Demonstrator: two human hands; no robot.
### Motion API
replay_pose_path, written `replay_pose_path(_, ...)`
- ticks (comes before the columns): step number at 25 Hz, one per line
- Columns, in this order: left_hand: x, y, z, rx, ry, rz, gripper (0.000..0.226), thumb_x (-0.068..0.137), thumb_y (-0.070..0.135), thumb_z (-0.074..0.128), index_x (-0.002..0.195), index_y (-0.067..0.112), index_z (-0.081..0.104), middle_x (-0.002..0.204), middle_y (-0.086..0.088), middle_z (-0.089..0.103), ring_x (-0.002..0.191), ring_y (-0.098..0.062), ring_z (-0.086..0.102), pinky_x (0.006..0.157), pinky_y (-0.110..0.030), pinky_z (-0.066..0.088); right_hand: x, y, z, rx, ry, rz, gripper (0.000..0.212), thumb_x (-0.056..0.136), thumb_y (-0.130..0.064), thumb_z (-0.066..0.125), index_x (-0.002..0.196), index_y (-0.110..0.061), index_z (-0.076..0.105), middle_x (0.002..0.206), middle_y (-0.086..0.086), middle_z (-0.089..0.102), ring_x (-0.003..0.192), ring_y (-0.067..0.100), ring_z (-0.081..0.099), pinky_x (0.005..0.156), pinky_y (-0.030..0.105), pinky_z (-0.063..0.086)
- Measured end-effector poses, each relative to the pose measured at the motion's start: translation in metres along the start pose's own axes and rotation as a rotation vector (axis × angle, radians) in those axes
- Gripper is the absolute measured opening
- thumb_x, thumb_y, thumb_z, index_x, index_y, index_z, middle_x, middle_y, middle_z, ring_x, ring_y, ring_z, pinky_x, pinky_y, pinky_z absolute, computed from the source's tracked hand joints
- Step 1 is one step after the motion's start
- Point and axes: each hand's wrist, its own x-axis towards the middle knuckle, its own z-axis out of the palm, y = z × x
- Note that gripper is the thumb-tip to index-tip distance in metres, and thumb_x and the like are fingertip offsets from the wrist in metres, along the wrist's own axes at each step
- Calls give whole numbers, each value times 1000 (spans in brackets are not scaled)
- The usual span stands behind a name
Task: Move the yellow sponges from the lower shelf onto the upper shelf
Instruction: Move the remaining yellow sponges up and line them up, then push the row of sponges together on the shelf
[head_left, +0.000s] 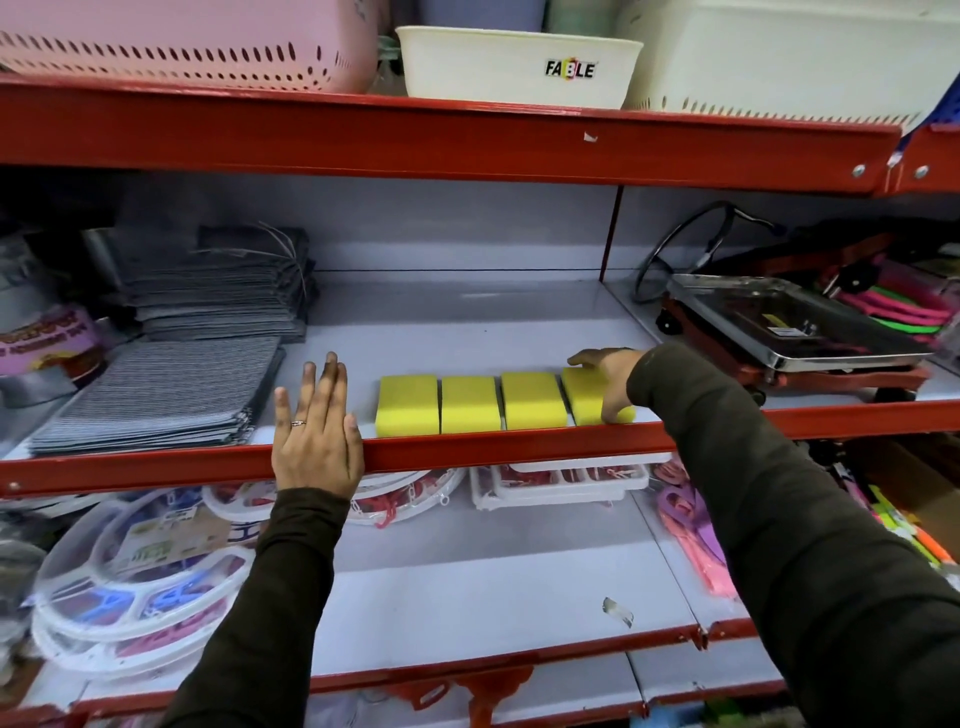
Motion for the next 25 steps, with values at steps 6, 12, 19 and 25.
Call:
replay_pose_path(6,0,2,-5,-20,-28,9,60,101,27,22,154,1,32,162,-10,32,152,-25,24,128,-40,-4,-14,-1,-6,91,75,-8,98,65,-33,86,148,-23,34,156,4,38,140,26,40,113,34,37)
replay_pose_path(12,6,18,-21,-144,-163,156,70,103,52,18,152,9,42,156,-9,44,149,-26,32,127,-50,11,-34,-66,9,220,204,-256,73,85,-51,63,146,-17,41,154,6,42,141,25,39,117,36,29)
replay_pose_path(19,18,36,-32,-178,-495,248,88,88,76,44,154,18,40,160,4,39,149,-12,32,128,-37,8,-30,-120,54,158,154,-378,52,96,-17,40,147,-9,37,160,9,30,148,24,26,121,45,10)
replay_pose_path(25,10,22,-40,-335,-486,137,83,83,68,63,152,24,44,159,13,38,148,-3,30,116,-26,36,-34,-131,60,181,163,-396,56,91,-20,46,146,-9,39,159,8,31,147,22,27,122,38,8)
